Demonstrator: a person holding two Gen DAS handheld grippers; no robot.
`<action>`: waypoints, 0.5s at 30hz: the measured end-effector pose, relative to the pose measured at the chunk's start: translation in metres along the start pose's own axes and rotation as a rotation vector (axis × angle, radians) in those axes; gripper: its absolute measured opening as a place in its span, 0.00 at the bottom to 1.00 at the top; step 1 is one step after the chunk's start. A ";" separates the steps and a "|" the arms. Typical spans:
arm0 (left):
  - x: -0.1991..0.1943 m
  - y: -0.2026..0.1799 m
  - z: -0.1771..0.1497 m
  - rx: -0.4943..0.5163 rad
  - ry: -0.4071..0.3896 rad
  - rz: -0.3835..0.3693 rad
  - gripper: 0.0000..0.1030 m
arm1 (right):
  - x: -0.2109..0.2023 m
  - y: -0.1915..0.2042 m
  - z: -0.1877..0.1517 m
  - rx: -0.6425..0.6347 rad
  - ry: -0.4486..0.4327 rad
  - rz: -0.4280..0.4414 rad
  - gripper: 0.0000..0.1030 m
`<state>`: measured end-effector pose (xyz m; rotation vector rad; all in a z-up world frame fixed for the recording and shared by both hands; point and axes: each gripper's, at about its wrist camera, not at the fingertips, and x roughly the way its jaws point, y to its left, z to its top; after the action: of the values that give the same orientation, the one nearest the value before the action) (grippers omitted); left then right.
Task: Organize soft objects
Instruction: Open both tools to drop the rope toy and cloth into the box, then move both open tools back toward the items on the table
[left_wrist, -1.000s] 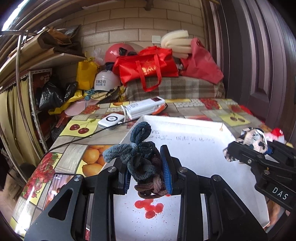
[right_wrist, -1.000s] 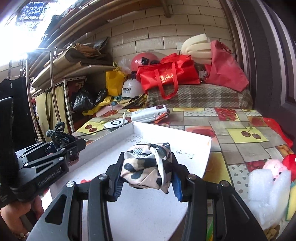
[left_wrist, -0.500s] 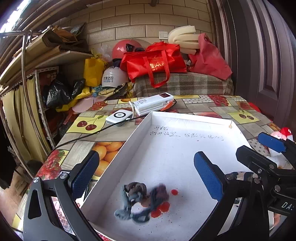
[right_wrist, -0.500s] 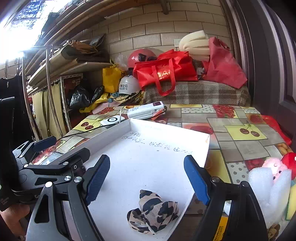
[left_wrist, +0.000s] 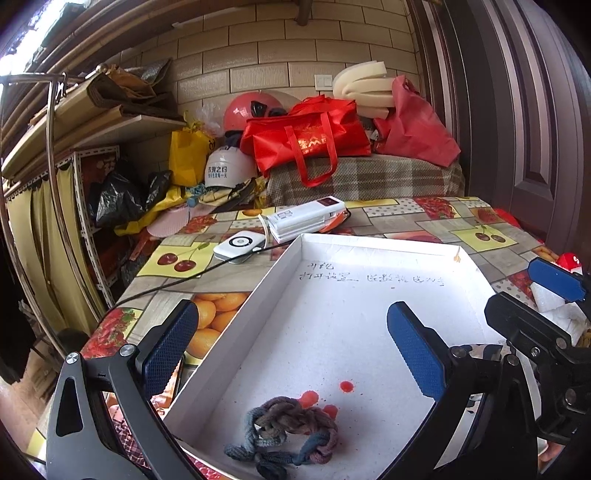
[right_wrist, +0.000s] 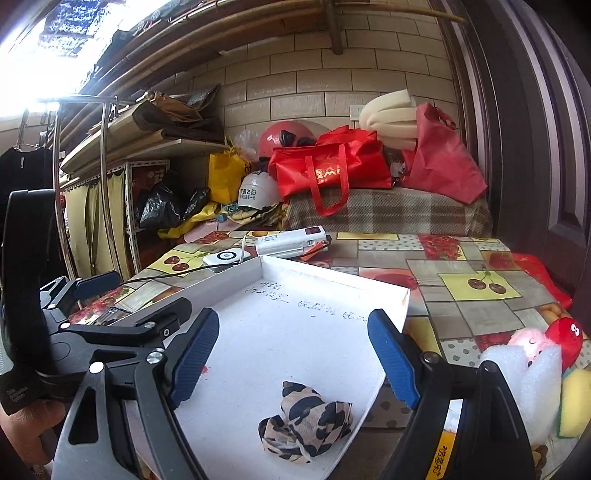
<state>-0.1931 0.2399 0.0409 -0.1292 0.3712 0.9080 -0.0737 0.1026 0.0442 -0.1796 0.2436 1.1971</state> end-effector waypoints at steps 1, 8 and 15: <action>0.000 0.000 0.000 0.001 0.000 -0.001 1.00 | -0.001 0.000 0.000 0.002 0.000 0.002 0.80; -0.018 0.018 -0.001 -0.119 -0.062 -0.098 1.00 | -0.019 -0.009 -0.005 0.044 -0.032 0.011 0.80; -0.052 0.094 0.021 -0.864 -0.158 -0.920 1.00 | -0.051 -0.035 -0.008 0.128 -0.088 0.037 0.80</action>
<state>-0.2909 0.2647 0.0833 -0.9355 -0.2586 0.1018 -0.0594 0.0425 0.0509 -0.0111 0.2467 1.2192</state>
